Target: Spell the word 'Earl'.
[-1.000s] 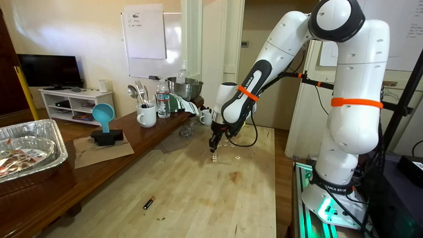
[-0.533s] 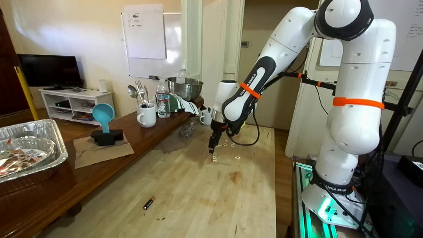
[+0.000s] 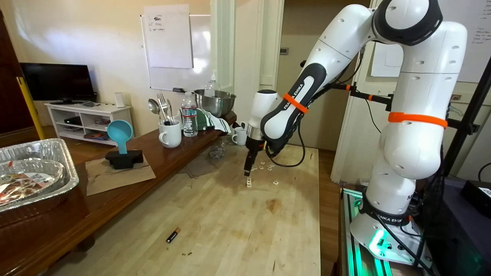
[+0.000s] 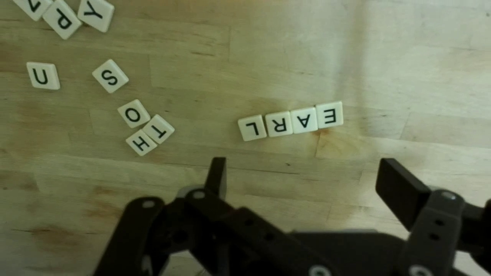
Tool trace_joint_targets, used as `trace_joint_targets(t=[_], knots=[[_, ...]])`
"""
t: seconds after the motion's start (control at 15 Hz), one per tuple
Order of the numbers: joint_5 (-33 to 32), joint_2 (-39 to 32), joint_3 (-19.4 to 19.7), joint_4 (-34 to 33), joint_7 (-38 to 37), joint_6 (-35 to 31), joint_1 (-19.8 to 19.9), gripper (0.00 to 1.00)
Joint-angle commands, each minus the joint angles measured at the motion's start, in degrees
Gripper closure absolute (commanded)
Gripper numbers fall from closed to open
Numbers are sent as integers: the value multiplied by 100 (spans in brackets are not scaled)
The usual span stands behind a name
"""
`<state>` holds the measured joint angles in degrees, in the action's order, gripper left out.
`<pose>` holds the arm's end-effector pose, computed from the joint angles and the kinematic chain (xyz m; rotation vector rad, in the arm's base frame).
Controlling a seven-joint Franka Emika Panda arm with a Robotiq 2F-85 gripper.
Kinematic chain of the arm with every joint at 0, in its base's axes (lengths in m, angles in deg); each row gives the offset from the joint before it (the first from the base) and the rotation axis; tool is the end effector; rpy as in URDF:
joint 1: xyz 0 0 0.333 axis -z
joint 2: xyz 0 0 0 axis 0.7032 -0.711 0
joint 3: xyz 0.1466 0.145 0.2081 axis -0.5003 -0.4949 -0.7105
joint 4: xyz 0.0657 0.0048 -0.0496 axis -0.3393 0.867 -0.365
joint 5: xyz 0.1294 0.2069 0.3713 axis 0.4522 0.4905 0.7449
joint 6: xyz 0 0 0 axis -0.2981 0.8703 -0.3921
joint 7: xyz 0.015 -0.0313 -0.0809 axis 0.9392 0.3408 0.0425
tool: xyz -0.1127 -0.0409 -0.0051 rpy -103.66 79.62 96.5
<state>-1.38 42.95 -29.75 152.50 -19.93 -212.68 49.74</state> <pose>0.4814 -0.0521 0.1798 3.0556 0.2833 0.2662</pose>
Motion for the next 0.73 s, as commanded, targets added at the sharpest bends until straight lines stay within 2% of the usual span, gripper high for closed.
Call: trace_joint_targets(t=[0.0,0.27,0.33,0.67], knots=[[-36,337,39,172,162,275,-78,0],[68,514,36,207,317,406,-126,0],[-4,249,59,37,167,218,-113,0],[-6,367,63,115,196,227,-137,0]])
